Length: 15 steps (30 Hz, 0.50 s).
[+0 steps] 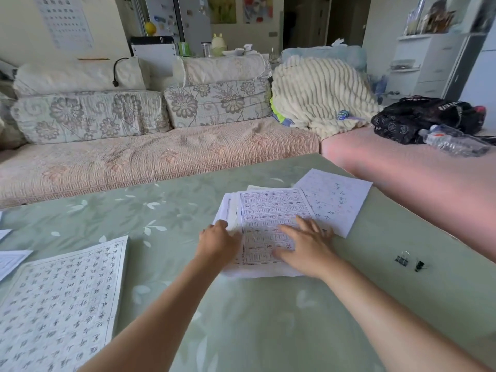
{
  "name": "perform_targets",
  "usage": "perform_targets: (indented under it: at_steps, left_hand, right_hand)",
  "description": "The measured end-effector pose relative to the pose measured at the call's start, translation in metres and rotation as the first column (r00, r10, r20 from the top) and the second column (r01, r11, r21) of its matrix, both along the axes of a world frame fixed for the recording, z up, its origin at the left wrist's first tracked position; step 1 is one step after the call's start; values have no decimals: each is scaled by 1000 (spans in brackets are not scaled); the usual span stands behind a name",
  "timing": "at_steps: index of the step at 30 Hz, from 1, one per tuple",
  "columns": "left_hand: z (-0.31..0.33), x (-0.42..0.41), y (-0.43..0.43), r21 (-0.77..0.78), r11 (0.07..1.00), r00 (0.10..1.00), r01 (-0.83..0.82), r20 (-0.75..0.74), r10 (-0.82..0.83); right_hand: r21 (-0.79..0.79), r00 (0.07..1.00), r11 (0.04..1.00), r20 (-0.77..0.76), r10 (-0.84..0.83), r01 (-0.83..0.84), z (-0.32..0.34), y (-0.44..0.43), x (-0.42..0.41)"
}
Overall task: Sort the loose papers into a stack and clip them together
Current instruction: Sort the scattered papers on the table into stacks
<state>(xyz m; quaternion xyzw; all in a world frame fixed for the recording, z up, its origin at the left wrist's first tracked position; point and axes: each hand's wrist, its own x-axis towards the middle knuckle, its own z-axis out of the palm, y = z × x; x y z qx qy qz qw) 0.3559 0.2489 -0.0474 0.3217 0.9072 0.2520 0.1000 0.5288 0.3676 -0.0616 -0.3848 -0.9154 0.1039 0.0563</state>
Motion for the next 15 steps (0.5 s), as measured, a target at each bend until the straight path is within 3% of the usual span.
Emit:
perform_targets:
  at_steps: [3,7,11,15]
  left_hand:
    - [14,0,3,26,993,973,-119,200,112]
    - [21,-8,1,128,940,845,-316,488,218]
    - [22,-10,-6,137,946,715,-293,688,122]
    - [24,-5,-16,147,961,635,-233,771,36]
  right_hand:
    - [-59,993,998,114,-13,20,-2,1,-1]
    - [-57,993,998,107,46,-40,-1,1,2]
    - [-74,994,993,39,99,-96,1,0,9]
    - [-128,987,979,-60,149,-156,4,-2,10]
